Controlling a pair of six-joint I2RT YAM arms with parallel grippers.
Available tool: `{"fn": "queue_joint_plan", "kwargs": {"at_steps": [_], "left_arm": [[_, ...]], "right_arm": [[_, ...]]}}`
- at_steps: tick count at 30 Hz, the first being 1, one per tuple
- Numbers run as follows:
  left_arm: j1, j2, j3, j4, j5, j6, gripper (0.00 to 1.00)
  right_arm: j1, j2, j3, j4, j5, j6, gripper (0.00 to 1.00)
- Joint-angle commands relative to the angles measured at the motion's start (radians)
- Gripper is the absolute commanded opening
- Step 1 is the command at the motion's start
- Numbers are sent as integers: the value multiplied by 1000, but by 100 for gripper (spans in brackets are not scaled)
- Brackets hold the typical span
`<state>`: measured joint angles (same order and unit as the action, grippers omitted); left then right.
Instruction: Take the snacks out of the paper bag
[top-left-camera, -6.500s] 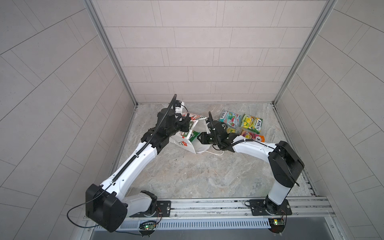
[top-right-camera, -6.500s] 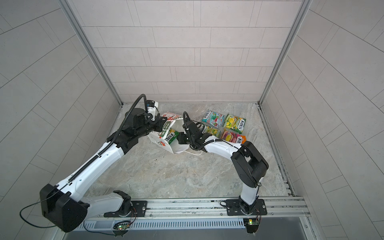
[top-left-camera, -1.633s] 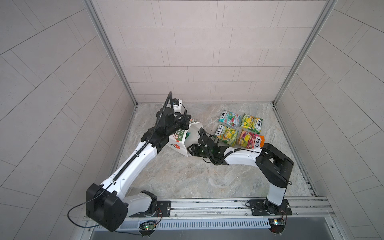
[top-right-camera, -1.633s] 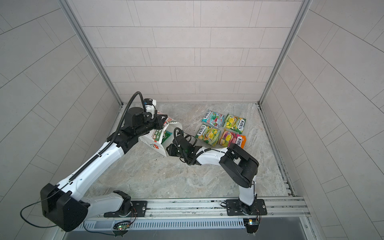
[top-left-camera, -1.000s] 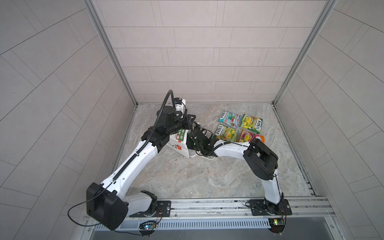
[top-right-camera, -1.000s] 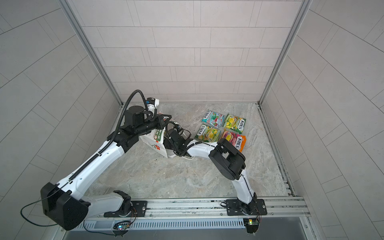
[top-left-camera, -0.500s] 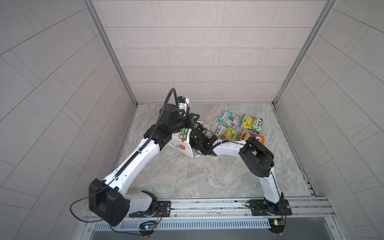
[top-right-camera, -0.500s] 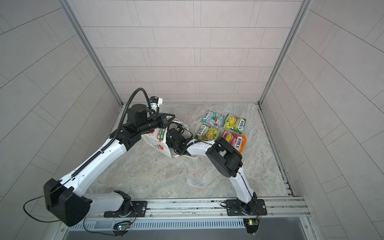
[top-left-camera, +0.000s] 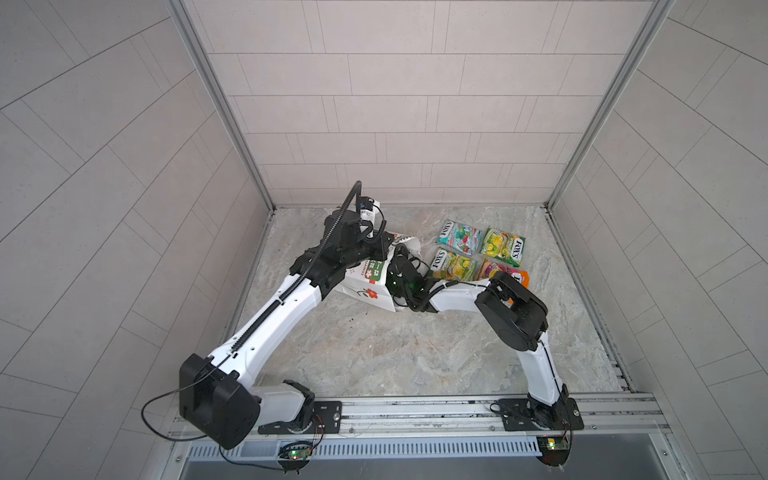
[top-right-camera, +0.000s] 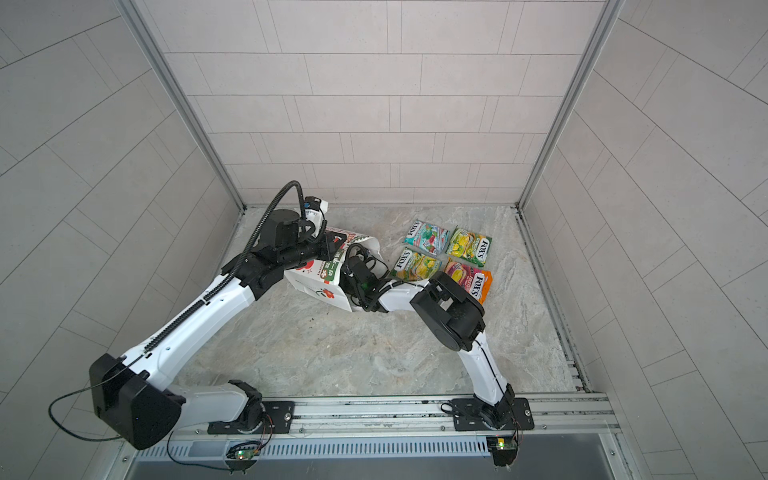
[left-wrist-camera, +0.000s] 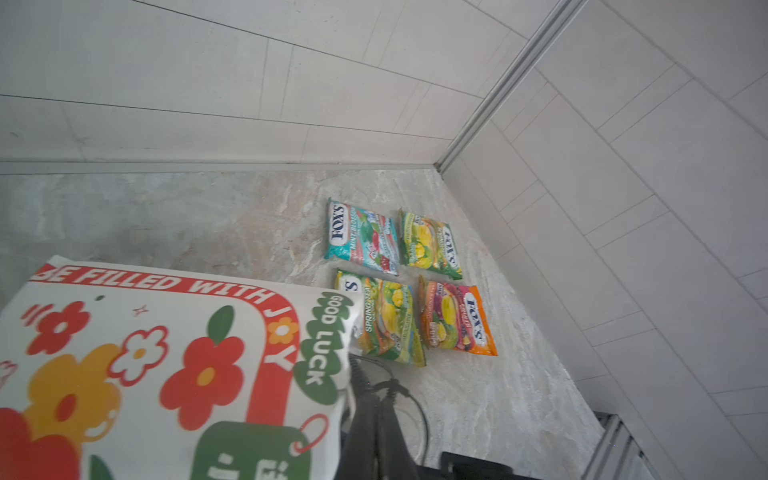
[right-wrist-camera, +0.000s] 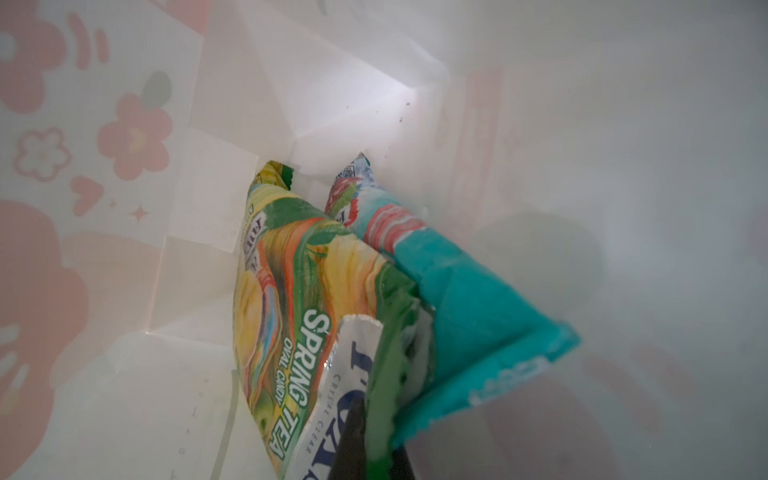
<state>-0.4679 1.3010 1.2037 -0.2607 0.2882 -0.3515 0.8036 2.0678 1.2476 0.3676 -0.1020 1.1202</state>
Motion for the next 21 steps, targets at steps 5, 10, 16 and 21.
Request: {"fn": "queue_joint_plan", "kwargs": {"at_steps": [5,10,16,21], "left_arm": [[-5,-9,-37,-51,-158,118,0],[-5,-17,-58,-51,-190,137,0],[-5,-36,-64,-66,-233,158,0],[-5,-57,-71,-71,-279,171,0]], "right_arm": [[-3,-201,-112,-14,-27,-124,0],[-30,-304,-162,-35,-57,-156,0],[-71,-412,-190,-100,-89,-177,0],[-102,-489,-250,-160,-125,-192,0]]}}
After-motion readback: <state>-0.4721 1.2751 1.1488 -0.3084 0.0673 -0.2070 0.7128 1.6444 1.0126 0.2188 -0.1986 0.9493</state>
